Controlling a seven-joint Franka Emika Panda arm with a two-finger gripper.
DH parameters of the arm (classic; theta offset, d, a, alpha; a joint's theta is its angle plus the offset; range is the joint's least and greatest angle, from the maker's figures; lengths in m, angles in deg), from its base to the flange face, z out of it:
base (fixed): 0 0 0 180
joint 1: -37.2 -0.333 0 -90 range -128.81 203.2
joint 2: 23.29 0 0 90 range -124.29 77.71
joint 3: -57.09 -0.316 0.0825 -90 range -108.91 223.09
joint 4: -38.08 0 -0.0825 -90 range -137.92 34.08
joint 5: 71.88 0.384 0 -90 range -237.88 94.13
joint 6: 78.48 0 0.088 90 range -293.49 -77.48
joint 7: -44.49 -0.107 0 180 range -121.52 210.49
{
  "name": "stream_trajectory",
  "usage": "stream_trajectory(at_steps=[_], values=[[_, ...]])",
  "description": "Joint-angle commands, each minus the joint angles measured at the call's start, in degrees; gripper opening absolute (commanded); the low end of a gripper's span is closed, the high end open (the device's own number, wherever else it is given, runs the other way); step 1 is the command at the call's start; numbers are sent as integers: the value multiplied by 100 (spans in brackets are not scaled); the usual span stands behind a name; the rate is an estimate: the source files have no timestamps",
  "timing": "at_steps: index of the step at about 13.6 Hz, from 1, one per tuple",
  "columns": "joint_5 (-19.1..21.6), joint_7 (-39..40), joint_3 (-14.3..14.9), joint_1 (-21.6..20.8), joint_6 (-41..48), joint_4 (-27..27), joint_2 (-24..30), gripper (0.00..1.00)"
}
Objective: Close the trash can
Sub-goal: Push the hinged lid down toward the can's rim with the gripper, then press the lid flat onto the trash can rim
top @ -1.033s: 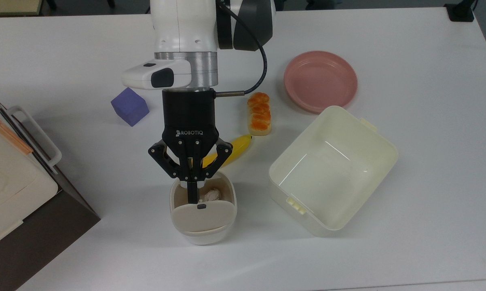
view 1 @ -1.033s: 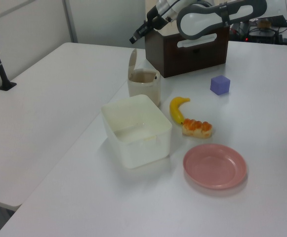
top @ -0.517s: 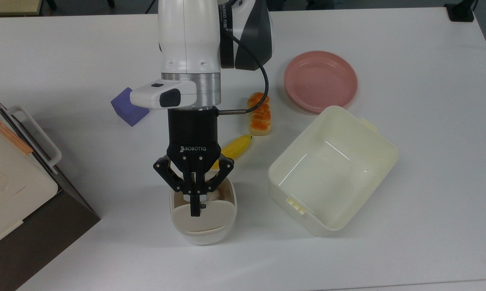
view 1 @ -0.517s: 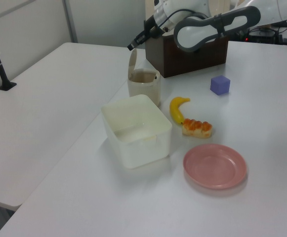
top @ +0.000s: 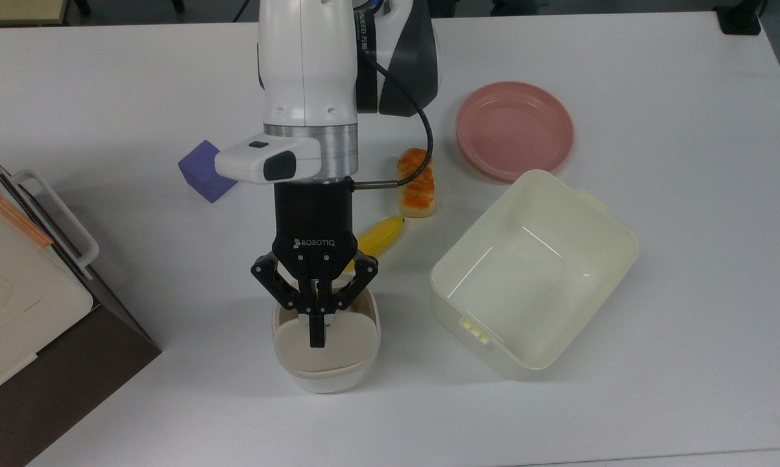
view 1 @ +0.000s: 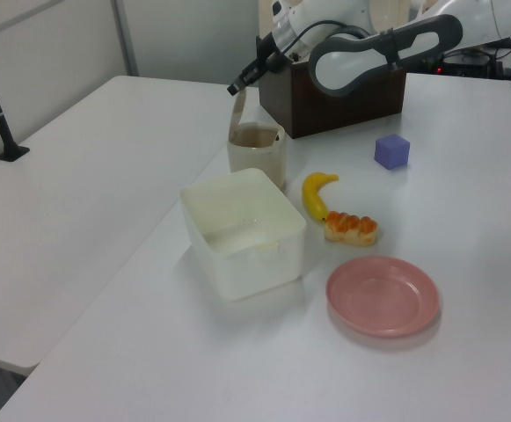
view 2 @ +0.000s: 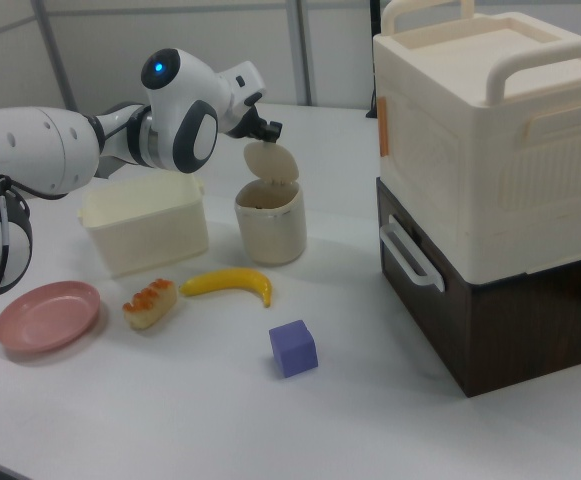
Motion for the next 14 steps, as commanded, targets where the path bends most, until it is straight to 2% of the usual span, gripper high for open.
stream_trajectory(at_steps=[1,4,9,14], values=[[-146,-38,74,-65,773,-53,121,0],[-137,-11,65,-65,1135,-106,148,0],[-146,129,21,-83,1180,-440,130,0],[-198,200,21,-241,1180,-966,51,0]])
